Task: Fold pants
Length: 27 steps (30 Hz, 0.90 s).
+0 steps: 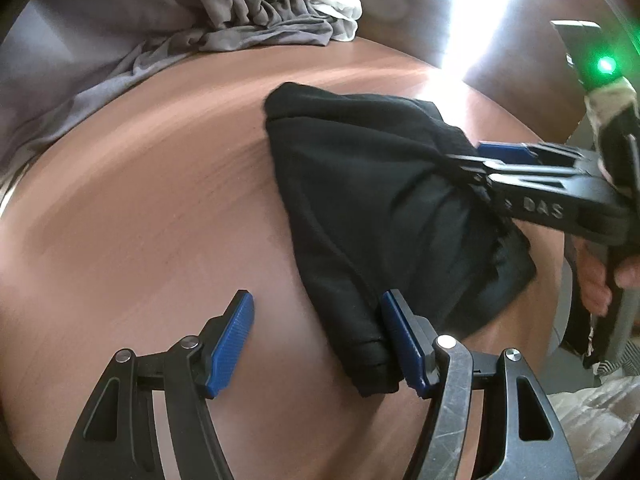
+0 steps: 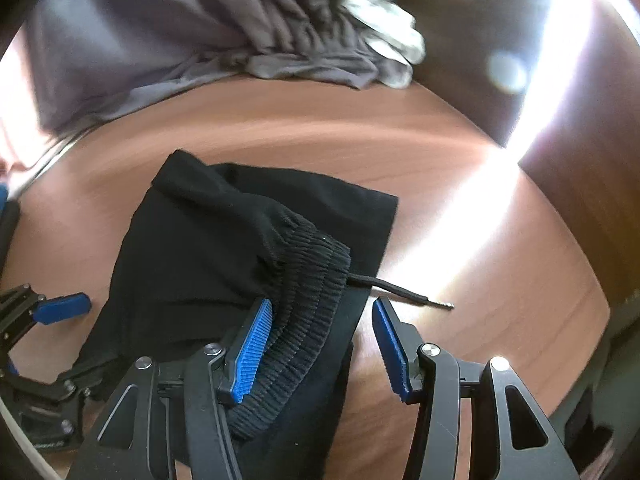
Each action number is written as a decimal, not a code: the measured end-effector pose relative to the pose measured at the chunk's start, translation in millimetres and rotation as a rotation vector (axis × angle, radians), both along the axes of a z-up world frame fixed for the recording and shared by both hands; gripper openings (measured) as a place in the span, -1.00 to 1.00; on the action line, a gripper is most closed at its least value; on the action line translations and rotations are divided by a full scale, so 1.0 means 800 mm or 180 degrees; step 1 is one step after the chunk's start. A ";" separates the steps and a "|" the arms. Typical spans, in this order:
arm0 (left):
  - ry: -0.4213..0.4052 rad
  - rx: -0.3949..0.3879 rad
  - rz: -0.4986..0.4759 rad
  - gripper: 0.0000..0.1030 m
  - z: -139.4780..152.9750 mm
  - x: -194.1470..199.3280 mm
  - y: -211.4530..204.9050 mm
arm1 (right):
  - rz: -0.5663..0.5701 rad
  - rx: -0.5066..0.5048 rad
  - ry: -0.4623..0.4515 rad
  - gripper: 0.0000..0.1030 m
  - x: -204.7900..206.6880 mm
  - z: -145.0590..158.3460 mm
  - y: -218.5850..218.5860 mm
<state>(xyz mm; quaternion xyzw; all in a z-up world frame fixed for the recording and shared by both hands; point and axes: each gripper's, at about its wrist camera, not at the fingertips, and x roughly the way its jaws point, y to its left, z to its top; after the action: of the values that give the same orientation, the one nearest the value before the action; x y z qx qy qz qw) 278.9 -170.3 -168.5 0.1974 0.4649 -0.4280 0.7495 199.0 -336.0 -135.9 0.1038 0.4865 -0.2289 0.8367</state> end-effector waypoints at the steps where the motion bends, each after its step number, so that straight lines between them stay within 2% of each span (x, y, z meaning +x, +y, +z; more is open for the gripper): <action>1: 0.0007 -0.0001 -0.0001 0.28 0.001 -0.005 0.001 | 0.0048 0.0011 -0.0030 0.00 0.001 -0.001 0.000; 6: 0.0022 0.0026 0.0078 0.27 0.005 -0.022 0.002 | 0.0290 0.0078 -0.0200 0.05 -0.001 -0.004 -0.009; 9: -0.0083 -0.0045 0.0244 0.27 0.024 -0.021 0.005 | 0.0336 0.0142 -0.0213 0.10 -0.009 0.005 -0.015; 12: -0.0136 -0.0241 0.0414 0.28 0.047 -0.020 0.014 | 0.0149 0.0084 -0.0289 0.14 -0.035 0.029 -0.023; 16: -0.0184 -0.0411 0.0479 0.28 0.052 0.000 0.011 | -0.0092 0.0380 -0.0556 0.37 -0.058 0.048 -0.021; 19: -0.0182 -0.0518 0.0430 0.28 0.045 0.027 0.001 | -0.0193 0.0319 -0.0544 0.41 -0.053 0.037 -0.018; 23: -0.0224 -0.0535 0.0324 0.28 0.033 0.063 -0.017 | -0.0263 0.0463 -0.0524 0.41 -0.048 0.017 -0.021; 27: -0.0095 -0.0608 0.0286 0.27 0.023 0.086 -0.039 | -0.0244 0.0400 -0.0516 0.41 -0.039 0.005 -0.012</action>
<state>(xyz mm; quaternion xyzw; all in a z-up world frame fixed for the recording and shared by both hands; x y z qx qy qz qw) 348.0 -201.1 -150.0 0.1104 0.4190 -0.4334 0.7902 167.6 -345.3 -131.8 0.1928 0.4263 -0.2207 0.8558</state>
